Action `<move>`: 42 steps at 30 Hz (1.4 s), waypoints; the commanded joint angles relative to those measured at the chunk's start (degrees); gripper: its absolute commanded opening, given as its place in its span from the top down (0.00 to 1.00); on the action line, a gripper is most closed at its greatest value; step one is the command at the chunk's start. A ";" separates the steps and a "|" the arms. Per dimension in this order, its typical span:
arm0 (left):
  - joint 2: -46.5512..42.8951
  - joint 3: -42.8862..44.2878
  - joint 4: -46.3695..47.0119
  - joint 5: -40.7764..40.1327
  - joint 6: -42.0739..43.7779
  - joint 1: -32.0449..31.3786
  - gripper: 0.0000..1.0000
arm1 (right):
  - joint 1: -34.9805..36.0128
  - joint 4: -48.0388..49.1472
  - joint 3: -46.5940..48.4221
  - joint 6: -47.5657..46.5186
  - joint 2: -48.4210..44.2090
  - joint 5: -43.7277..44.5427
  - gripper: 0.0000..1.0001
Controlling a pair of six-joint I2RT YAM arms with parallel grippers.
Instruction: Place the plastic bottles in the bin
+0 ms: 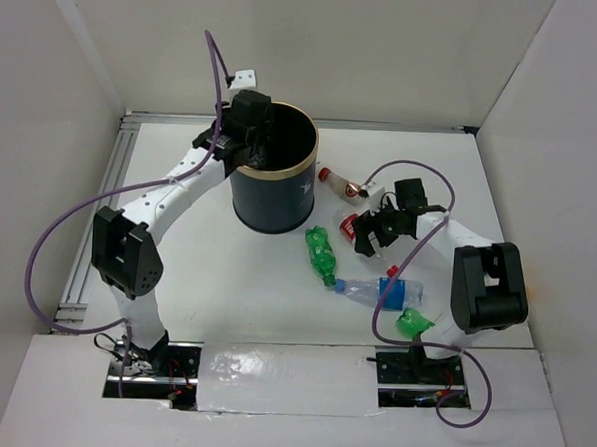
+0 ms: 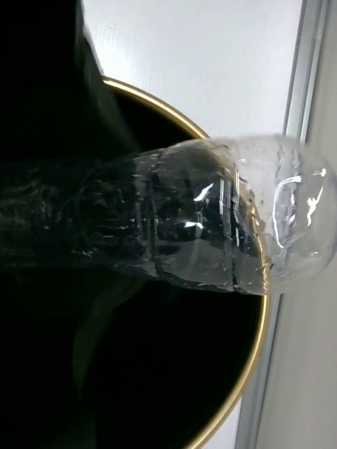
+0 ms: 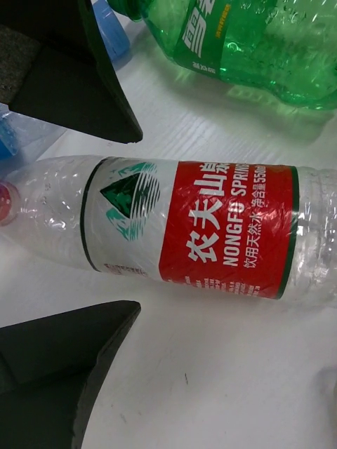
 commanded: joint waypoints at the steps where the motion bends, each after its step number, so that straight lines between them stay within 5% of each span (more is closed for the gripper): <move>1: -1.57 2.65 2.19 2.08 1.49 -0.26 0.18 | 0.92 1.34 1.97 -0.25 1.53 -0.78 0.00; 2: -2.62 1.25 2.19 2.60 1.49 -1.48 0.04 | 1.45 1.33 1.97 -0.25 1.54 -0.78 0.00; 3: -4.45 0.54 2.89 2.61 2.54 -2.10 0.00 | 1.46 1.33 1.97 -0.25 2.76 -0.78 0.00; 7: -13.13 -4.63 6.75 -0.11 11.14 -10.26 0.00 | 2.86 1.33 1.97 -0.25 5.75 1.85 0.13; 8: -15.35 -6.04 7.29 -0.12 13.16 -12.37 0.00 | 3.39 1.33 1.97 -0.25 5.76 2.55 0.23; 11: -24.03 -15.08 6.77 2.95 8.39 -20.55 0.03 | 2.08 -1.64 3.90 -0.25 5.59 2.56 0.88; 12: -25.81 -17.98 6.24 4.00 5.83 -22.48 0.05 | 0.33 -2.87 5.64 -0.77 4.45 1.25 0.92; 15: -28.99 -33.24 8.51 5.08 -4.28 -31.60 0.09 | -4.06 -10.41 11.87 -2.79 -4.75 -2.44 0.93; 18: -24.20 -39.52 11.67 3.23 -12.98 -34.53 0.04 | -6.88 -13.25 24.31 -4.98 -9.87 -11.20 0.91; 24: -13.98 -38.66 17.13 4.27 -14.07 -33.84 0.01 | -1.82 2.97 34.13 2.11 -9.54 -21.96 0.88; 34: 1.84 -28.82 13.80 -0.11 -15.38 -32.70 0.01 | 15.76 21.10 60.04 16.01 15.58 -21.80 0.81; 42: 5.19 -28.30 12.04 -1.52 -16.61 -31.56 0.01 | 22.63 20.32 78.08 18.82 32.46 -20.22 0.75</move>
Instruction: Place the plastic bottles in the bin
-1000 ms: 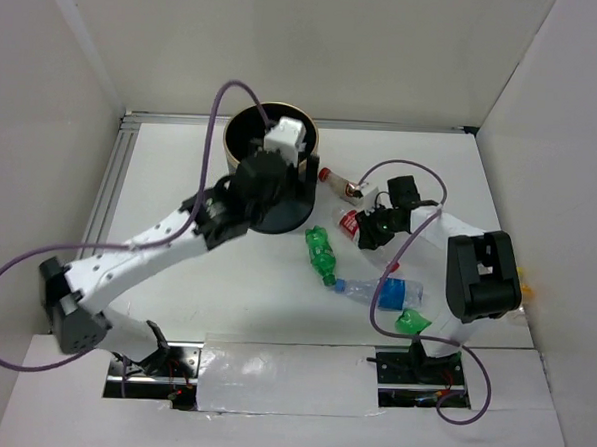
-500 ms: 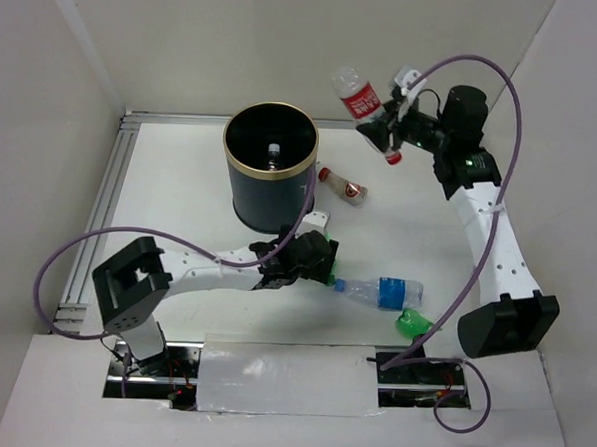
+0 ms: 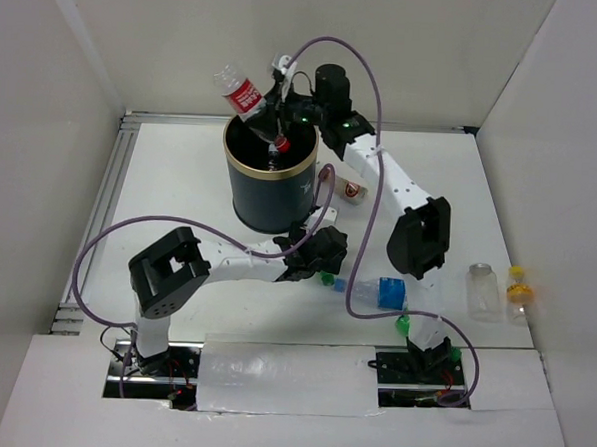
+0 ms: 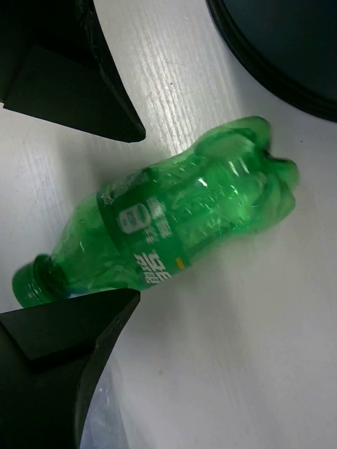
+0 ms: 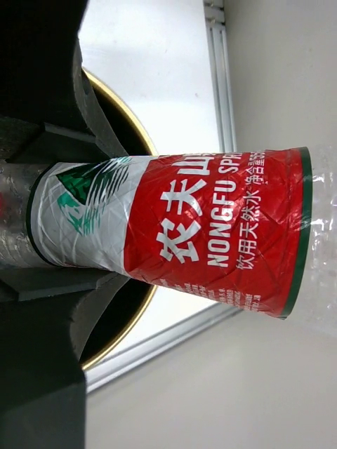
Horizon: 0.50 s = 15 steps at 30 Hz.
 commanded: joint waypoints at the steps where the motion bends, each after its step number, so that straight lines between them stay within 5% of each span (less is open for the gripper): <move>1: 1.76 2.05 -0.09 -2.51 -1.66 0.86 0.03 | 1.20 4.43 6.74 4.09 0.19 0.40 0.73; 2: 2.46 2.05 0.43 -2.51 -1.66 1.38 0.05 | 1.20 4.43 6.74 4.10 0.71 0.93 0.67; 3: 3.60 2.57 0.44 -1.81 -1.66 1.39 0.08 | 1.20 3.21 6.74 4.10 0.72 1.54 0.32; 4: 4.39 2.57 0.44 -1.02 -0.97 2.00 0.13 | 1.20 2.33 5.87 4.10 0.72 2.07 0.08; 5: 5.18 3.53 0.44 -1.01 -0.96 2.00 0.21 | 1.20 1.71 4.21 4.10 -0.32 2.68 0.00; 8: 6.95 4.60 1.13 0.92 0.35 2.00 0.37 | -2.75 1.09 0.95 4.88 -4.80 4.34 0.00; 12: 7.65 5.30 0.44 2.41 0.89 2.00 0.73 | -11.86 -3.03 -3.53 5.42 -10.61 9.88 0.00; 13: 7.65 5.82 0.44 2.94 1.41 2.00 0.90 | -13.64 -5.83 -4.32 6.11 -12.18 11.29 0.00; 15: 3.10 4.52 -0.09 2.94 3.43 1.48 1.00 | -19.77 -8.92 -7.47 6.12 -13.51 11.31 0.00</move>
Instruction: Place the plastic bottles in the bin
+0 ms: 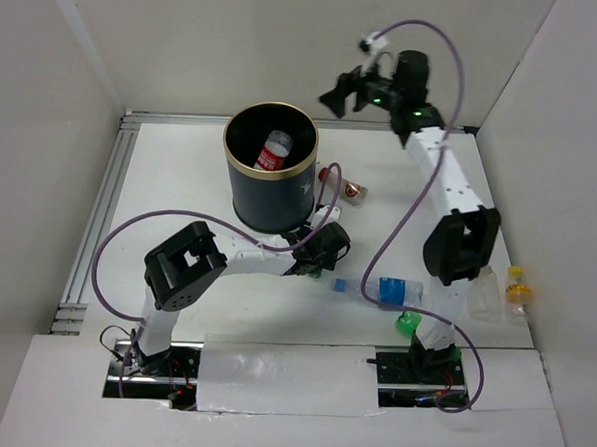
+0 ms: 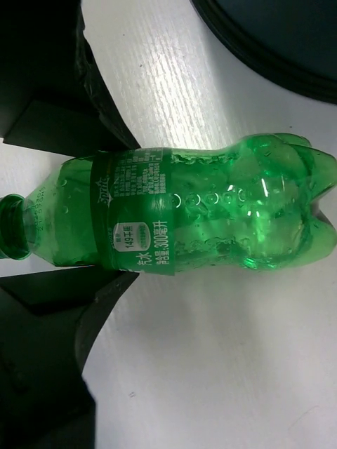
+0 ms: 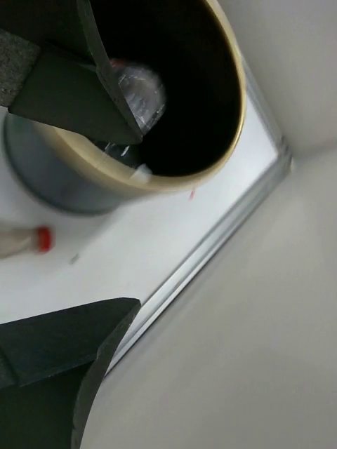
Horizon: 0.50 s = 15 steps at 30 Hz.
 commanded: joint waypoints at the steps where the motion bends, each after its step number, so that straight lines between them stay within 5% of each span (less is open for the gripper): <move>1: -5.63 -0.28 0.41 0.93 3.17 -1.36 1.00 | -9.31 -7.08 -3.82 0.81 -8.03 3.76 0.05; 2: -8.17 -1.15 0.41 0.93 4.83 -1.37 1.00 | -11.07 -8.50 -5.31 0.20 -8.56 3.76 0.12; 3: -14.20 -3.08 0.41 0.93 5.46 -1.98 1.00 | -14.30 -9.91 -7.94 -0.33 -8.57 4.63 0.38; 4: -17.48 -3.88 0.41 0.93 6.16 -1.98 1.00 | -15.82 -12.53 -9.09 -1.03 -8.57 4.64 0.51; 6: -23.99 -3.89 -1.69 0.41 6.86 -1.98 1.00 | -18.45 -15.36 -11.99 -5.24 -8.57 2.98 0.63; 8: -32.49 -3.28 -1.70 -1.60 8.53 -1.98 1.00 | -19.00 -19.13 -13.14 -7.62 -6.82 2.44 0.60; 11: -37.63 0.85 -1.17 -4.24 12.22 1.17 1.00 | -19.00 -22.39 -13.85 -11.66 -3.84 2.44 0.31; 15: -36.86 4.99 -0.12 -7.31 13.64 9.76 0.99 | -16.11 -23.63 -14.99 -13.51 0.04 4.02 0.21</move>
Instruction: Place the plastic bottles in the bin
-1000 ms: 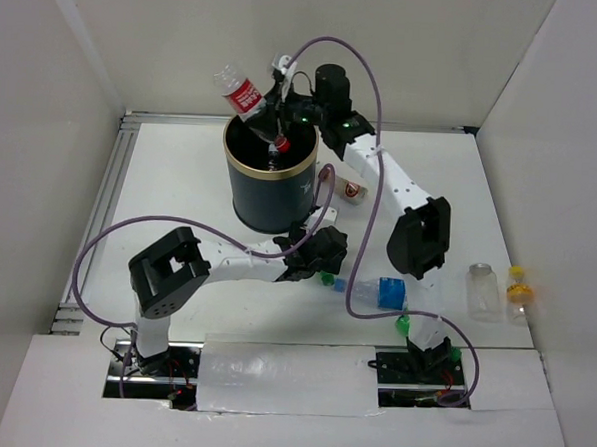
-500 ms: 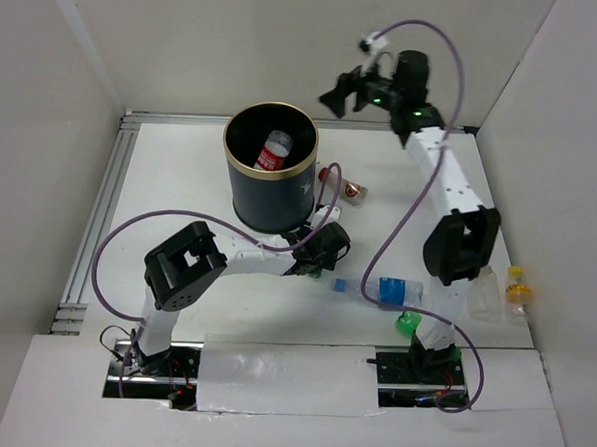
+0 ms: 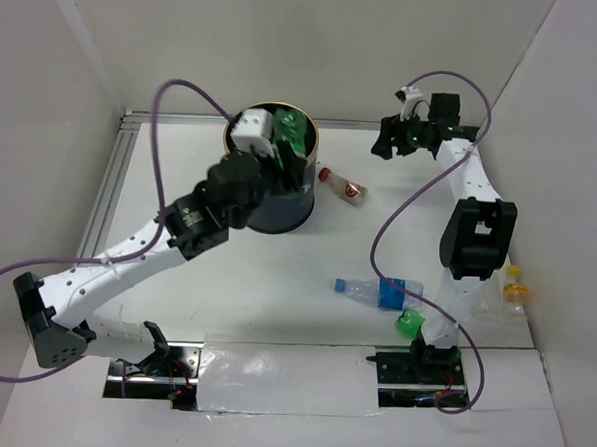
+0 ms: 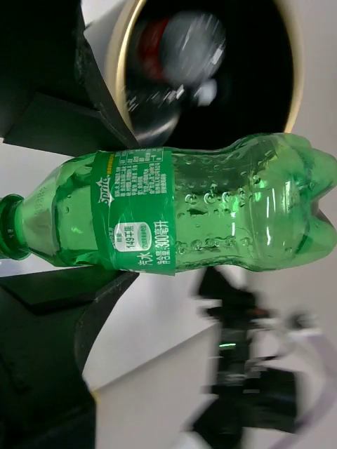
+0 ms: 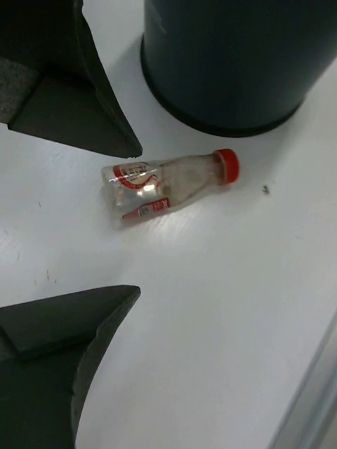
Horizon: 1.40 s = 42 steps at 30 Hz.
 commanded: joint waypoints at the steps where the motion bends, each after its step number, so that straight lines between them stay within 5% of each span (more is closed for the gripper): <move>1: 2.03 1.30 2.68 -5.84 3.54 7.23 0.96 | 3.31 -4.44 -0.94 -4.16 2.14 0.79 0.18; 5: 8.43 4.00 1.83 -5.05 1.88 14.86 0.84 | 6.56 -4.44 -1.47 -7.32 4.77 3.51 0.03; 6: 10.27 5.07 0.59 -4.36 1.26 16.11 0.66 | 7.09 -4.44 -1.47 -7.94 6.17 4.04 0.00; 10: 16.88 10.60 -3.10 -1.37 0.11 19.99 0.24 | 9.29 -4.44 0.81 -10.83 9.52 7.99 0.00; 12: 17.41 13.85 -3.90 -1.36 0.11 20.60 0.20 | 10.61 -5.14 1.70 -12.07 11.54 8.70 0.00; 14: 16.19 14.56 -3.20 -1.36 2.91 19.91 0.00 | 11.13 -5.85 2.92 -13.65 12.86 9.40 0.00; 19: 11.89 13.79 -3.90 -1.89 6.52 15.78 0.00 | 12.19 -5.76 2.22 -14.18 16.20 12.48 0.05; 23: 4.77 4.48 -0.48 0.20 9.43 9.10 0.02 | 10.27 -7.77 1.70 -15.41 16.21 8.98 0.40; 24: 1.88 2.29 0.05 1.44 10.30 7.70 0.02 | 9.74 -8.65 1.70 -16.20 15.60 6.10 0.60; 28: -2.62 -13.59 5.57 9.79 11.98 -2.04 0.06 | 5.88 -14.18 5.11 -17.79 9.90 0.19 0.93; 34: -2.03 -33.13 20.78 16.04 18.74 -13.31 0.08 | 2.78 -14.81 21.77 -14.19 2.59 -7.98 0.94; 42: 8.44 -32.45 26.59 16.49 24.80 -17.36 0.08 | 12.53 3.35 29.30 -4.96 -1.20 -12.56 0.95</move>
